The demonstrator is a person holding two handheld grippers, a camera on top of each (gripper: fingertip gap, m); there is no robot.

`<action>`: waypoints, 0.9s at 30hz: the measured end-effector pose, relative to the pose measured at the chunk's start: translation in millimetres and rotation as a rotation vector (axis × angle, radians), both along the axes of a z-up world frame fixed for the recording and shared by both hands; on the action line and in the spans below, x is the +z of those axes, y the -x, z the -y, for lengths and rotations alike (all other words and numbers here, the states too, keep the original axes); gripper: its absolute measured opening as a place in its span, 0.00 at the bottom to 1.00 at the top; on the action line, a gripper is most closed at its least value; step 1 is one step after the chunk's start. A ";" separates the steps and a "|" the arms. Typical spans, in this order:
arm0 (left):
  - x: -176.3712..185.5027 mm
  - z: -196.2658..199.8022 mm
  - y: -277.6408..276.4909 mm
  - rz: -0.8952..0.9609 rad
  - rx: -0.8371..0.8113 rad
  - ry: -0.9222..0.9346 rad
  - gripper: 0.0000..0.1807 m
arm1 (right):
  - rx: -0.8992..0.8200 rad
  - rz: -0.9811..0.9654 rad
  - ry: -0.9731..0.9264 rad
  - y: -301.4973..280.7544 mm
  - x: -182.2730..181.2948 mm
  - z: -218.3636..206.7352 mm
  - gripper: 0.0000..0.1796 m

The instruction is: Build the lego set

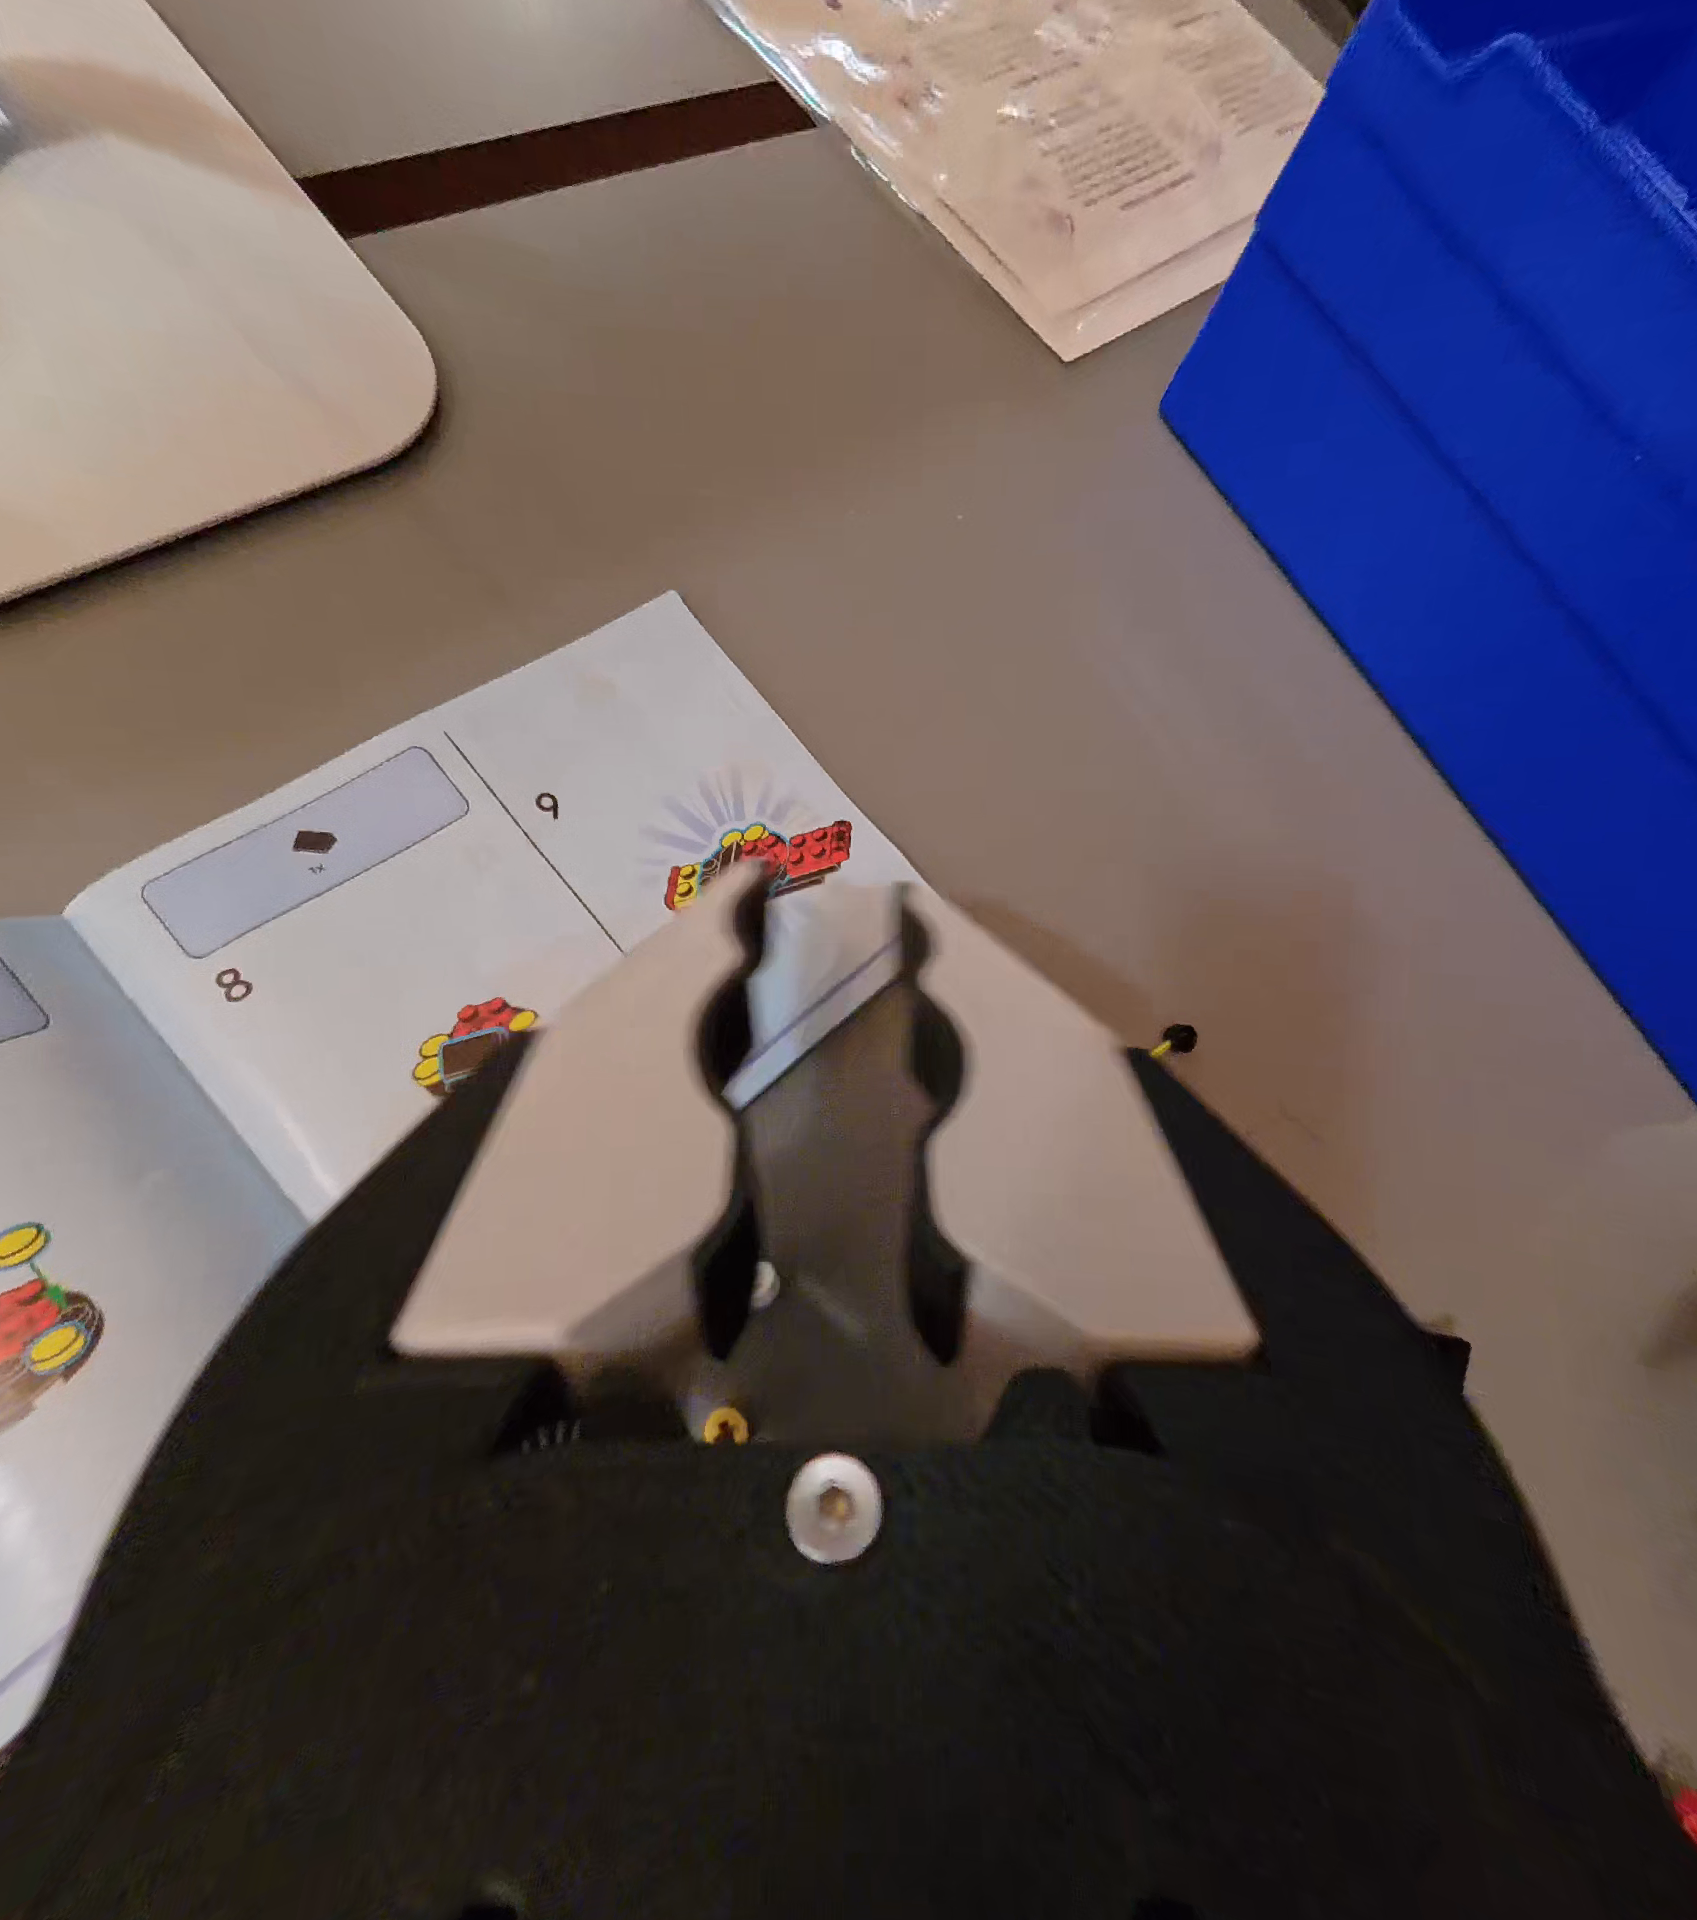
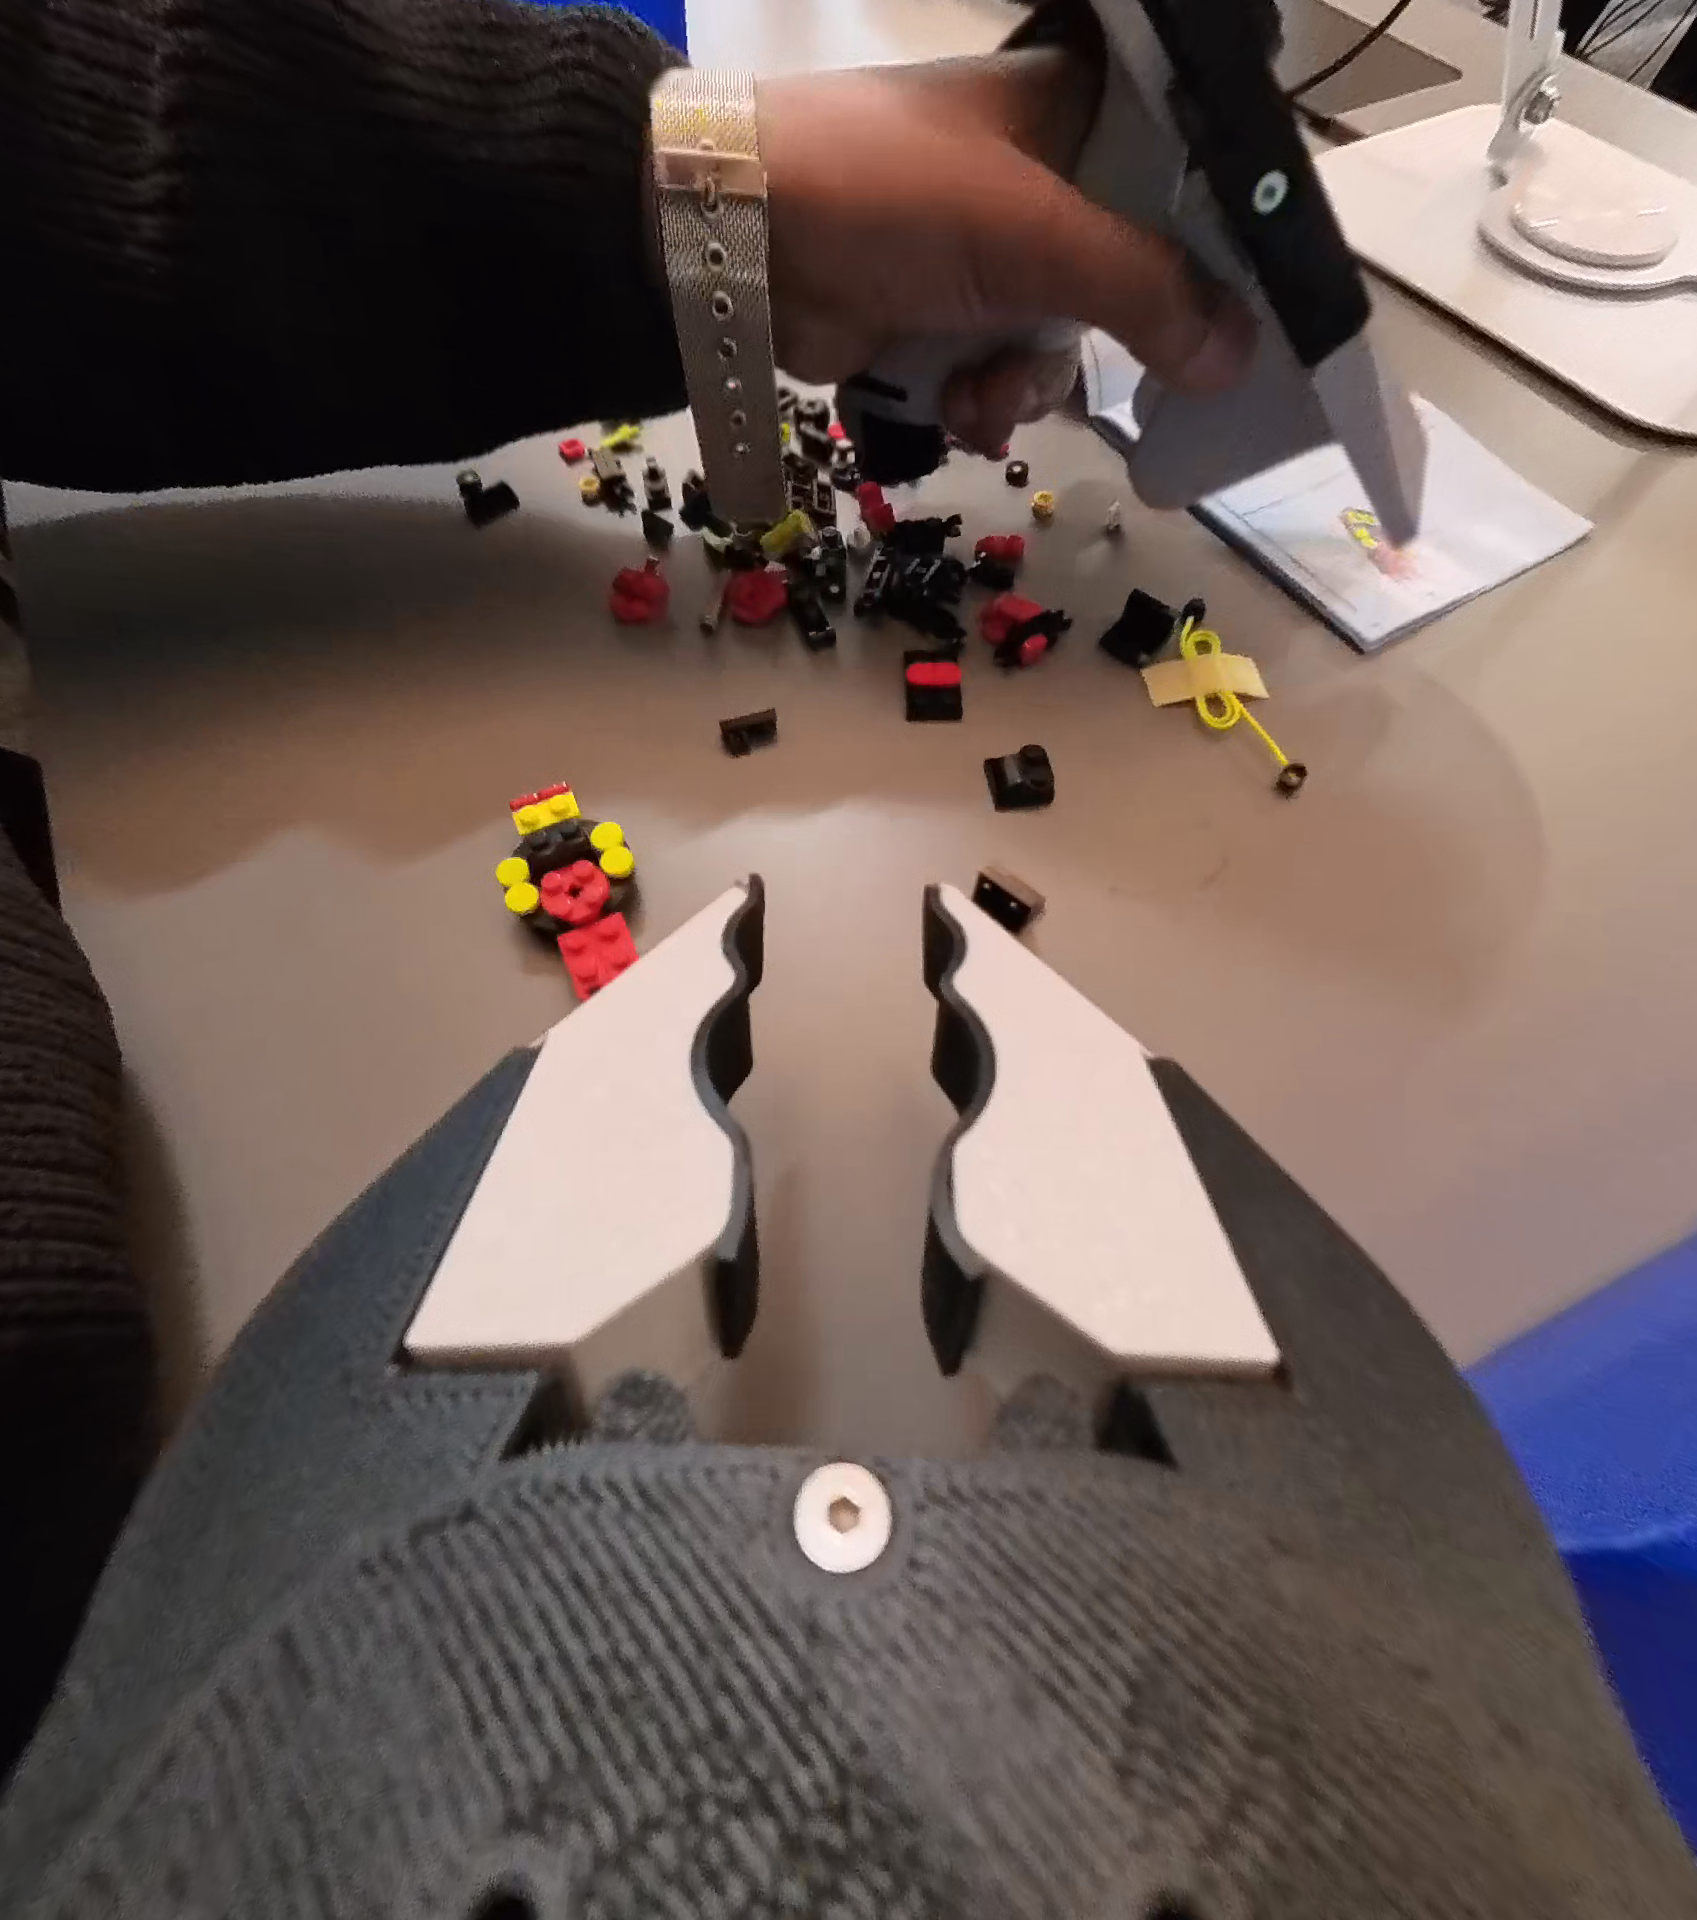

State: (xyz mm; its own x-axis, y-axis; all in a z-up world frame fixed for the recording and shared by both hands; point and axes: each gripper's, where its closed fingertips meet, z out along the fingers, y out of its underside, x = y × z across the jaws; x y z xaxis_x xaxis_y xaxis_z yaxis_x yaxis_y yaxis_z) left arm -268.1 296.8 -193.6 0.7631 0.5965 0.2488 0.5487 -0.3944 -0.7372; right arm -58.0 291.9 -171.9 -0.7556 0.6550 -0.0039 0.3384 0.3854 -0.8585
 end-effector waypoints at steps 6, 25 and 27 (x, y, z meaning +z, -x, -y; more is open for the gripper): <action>-23.9 -6.2 10.5 -0.068 -0.017 0.140 0.36 | -0.005 -0.018 -0.021 3.3 0.7 -1.3 0.16; -19.5 2.8 16.9 -0.055 0.015 0.177 0.30 | -0.024 -0.030 -0.043 3.1 0.8 -13.3 0.15; -24.9 2.7 15.2 -0.060 0.010 0.177 0.29 | -0.024 -0.035 -0.063 3.0 -0.8 -14.7 0.15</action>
State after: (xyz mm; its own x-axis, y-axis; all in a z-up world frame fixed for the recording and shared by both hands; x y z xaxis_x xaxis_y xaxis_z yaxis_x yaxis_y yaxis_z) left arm -283.2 294.1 -218.5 0.7674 0.6343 0.0934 0.5100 -0.5156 -0.6885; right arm -61.0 306.5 -172.7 -0.7388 0.6709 0.0641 0.3185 0.4313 -0.8441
